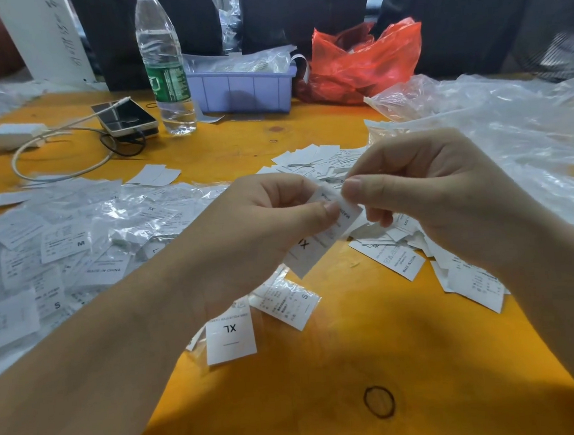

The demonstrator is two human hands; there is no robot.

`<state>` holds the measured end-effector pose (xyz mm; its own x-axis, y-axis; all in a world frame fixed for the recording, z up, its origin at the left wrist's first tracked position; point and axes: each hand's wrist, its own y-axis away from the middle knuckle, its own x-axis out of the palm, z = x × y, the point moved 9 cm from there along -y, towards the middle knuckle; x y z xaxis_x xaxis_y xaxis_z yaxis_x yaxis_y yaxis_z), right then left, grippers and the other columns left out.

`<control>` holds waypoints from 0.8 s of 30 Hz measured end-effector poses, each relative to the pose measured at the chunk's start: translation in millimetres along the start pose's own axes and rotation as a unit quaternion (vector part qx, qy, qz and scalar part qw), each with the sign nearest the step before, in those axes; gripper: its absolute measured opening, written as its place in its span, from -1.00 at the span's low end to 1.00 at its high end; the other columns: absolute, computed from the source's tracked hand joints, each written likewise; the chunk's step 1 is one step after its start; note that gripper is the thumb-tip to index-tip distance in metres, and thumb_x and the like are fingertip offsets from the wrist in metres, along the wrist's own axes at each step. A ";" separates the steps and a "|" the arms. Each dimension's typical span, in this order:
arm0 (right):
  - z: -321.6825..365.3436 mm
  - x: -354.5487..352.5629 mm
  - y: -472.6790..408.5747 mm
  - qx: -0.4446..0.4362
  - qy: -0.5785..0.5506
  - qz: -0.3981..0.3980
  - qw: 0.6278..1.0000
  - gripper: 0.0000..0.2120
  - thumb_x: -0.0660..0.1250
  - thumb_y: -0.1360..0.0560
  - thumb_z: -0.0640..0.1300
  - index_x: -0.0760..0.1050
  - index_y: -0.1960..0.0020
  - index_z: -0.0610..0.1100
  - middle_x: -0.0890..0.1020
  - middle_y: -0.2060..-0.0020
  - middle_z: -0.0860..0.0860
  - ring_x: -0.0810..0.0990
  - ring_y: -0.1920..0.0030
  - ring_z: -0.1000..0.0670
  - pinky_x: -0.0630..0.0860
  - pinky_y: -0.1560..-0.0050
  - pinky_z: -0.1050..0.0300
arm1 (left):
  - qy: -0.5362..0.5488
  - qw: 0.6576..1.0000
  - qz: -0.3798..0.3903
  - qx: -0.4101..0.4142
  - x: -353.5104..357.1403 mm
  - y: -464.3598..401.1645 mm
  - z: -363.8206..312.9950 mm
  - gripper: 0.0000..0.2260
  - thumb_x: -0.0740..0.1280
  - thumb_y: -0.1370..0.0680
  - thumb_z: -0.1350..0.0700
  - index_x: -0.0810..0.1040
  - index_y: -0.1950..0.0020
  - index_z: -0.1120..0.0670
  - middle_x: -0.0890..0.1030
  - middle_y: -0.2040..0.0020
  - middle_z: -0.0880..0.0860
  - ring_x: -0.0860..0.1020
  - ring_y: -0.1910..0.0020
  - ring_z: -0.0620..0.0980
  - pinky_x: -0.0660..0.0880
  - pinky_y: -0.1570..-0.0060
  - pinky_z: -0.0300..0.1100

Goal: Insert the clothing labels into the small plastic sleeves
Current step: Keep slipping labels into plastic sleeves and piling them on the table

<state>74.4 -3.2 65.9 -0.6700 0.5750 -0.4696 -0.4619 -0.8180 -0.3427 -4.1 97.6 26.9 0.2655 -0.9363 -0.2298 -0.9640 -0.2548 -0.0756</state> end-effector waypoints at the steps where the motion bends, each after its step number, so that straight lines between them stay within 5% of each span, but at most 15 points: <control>1: 0.0 -0.8 -0.1 -0.001 -0.005 -0.004 1.000 -0.85 0.40 -0.40 -0.06 0.66 0.16 -0.15 0.61 0.38 0.02 0.54 0.33 0.03 0.48 0.31 0.17 | 0.003 1.000 -0.002 0.000 -0.1 0.0 0.0 -0.70 0.38 -0.31 -0.09 0.69 0.11 0.08 0.66 0.26 -0.06 0.57 0.30 -0.21 0.46 0.31 -0.39; 13: -0.3 11.7 2.6 -0.011 -0.041 0.039 0.998 -0.83 0.48 -0.37 -0.14 0.62 0.10 -0.21 0.64 0.30 -0.05 0.58 0.31 0.00 0.50 0.32 0.26 | -0.025 1.000 -0.011 -0.003 -2.0 1.0 1.6 -0.76 0.34 -0.38 -0.12 0.65 0.22 0.04 0.61 0.33 -0.05 0.52 0.35 -0.17 0.40 0.39 -0.40; 20: 1.0 15.2 2.1 -0.022 -0.056 0.056 0.997 -0.74 0.47 -0.34 -0.06 0.61 0.06 -0.19 0.61 0.25 -0.20 0.54 0.27 -0.18 0.52 0.29 0.14 | -0.014 1.000 -0.013 -0.017 -2.6 -0.4 5.8 -0.79 0.33 -0.50 -0.03 0.66 0.18 0.07 0.64 0.31 -0.02 0.54 0.35 -0.16 0.42 0.38 -0.39; 24: -1.7 16.0 1.5 -0.013 -0.059 0.051 0.997 -0.86 0.45 -0.36 -0.17 0.61 0.09 -0.16 0.65 0.30 -0.14 0.59 0.27 -0.16 0.56 0.26 0.10 | -0.004 1.000 -0.012 -0.028 -2.3 0.0 6.4 -0.72 0.30 -0.48 -0.12 0.69 0.12 0.05 0.68 0.29 -0.02 0.58 0.37 -0.20 0.44 0.41 -0.41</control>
<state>64.0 4.9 56.4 -0.7773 0.4827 -0.4036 -0.3742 -0.8703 -0.3203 -4.7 101.3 21.2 0.2888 -0.9276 -0.2370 -0.9564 -0.2910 -0.0262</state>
